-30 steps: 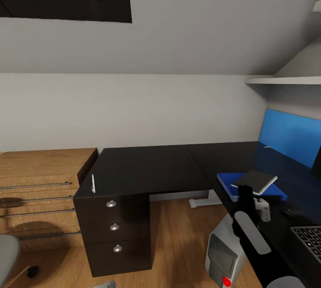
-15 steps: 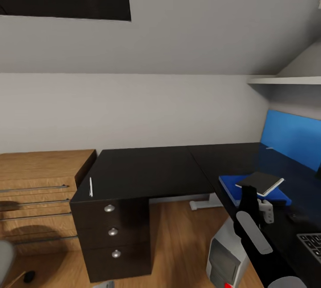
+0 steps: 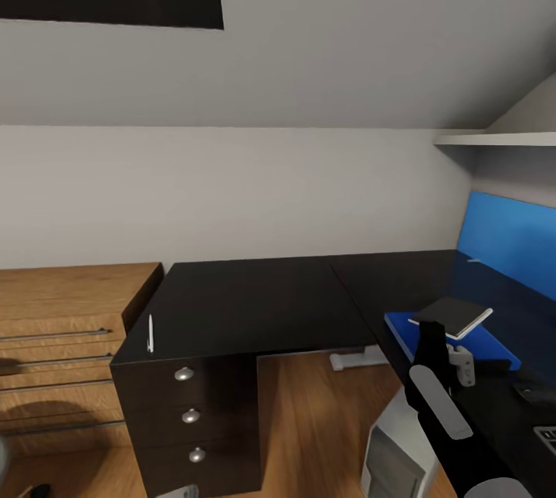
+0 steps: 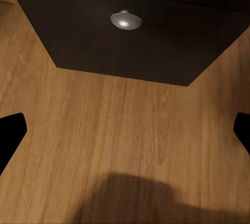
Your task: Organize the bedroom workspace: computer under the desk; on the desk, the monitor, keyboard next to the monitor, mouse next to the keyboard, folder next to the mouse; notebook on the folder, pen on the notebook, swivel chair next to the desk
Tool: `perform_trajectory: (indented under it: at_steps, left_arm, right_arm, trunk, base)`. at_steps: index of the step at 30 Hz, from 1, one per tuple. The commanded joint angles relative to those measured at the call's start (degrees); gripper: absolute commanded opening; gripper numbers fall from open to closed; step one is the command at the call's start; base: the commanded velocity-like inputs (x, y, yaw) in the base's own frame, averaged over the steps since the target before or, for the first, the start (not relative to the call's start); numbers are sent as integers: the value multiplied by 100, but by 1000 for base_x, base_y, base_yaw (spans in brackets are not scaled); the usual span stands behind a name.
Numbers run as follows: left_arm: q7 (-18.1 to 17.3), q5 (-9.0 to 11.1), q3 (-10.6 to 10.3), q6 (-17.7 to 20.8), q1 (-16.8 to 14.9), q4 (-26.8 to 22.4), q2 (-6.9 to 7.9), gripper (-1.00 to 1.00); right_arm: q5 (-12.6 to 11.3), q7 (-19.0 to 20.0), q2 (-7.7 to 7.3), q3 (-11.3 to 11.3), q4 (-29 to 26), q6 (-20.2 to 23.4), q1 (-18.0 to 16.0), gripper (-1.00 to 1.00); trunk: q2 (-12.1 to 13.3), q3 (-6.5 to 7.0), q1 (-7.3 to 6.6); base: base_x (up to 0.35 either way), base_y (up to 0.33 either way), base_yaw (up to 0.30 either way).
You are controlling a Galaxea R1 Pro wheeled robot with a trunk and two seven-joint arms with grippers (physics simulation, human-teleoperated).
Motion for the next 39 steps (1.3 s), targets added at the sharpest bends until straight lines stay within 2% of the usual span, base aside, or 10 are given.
perform_trajectory:
  at_steps: [1, 23, 27, 39]
  left_arm:
    - [40, 47, -14, 24, 1, -15, 3, 100]
    - [77, 51, -12, 28, 1, -16, -18, 100]
    - [83, 52, -6, 27, 1, -17, -23, 100]
    - [84, 52, -13, 27, 1, -19, -24, 100]
  right_arm:
    - [-1, -37, -8, 22, -6, -31, -4, -100]
    - [-1, -44, -8, 5, -5, -31, -4, -100]
    - [-1, -44, -8, 4, -6, -31, -4, -100]
    - [-1, -45, -8, 4, -6, -40, -4, -100]
  trunk:
    - [-3, -5, 1]
    - [-3, -5, 1]
    - [-163, -77, 89]
    - [-163, -77, 89]
  base:
    - [84, 0, 0]
    - [12, 0, 0]
    - [0, 0, 0]
    - [0, 0, 0]
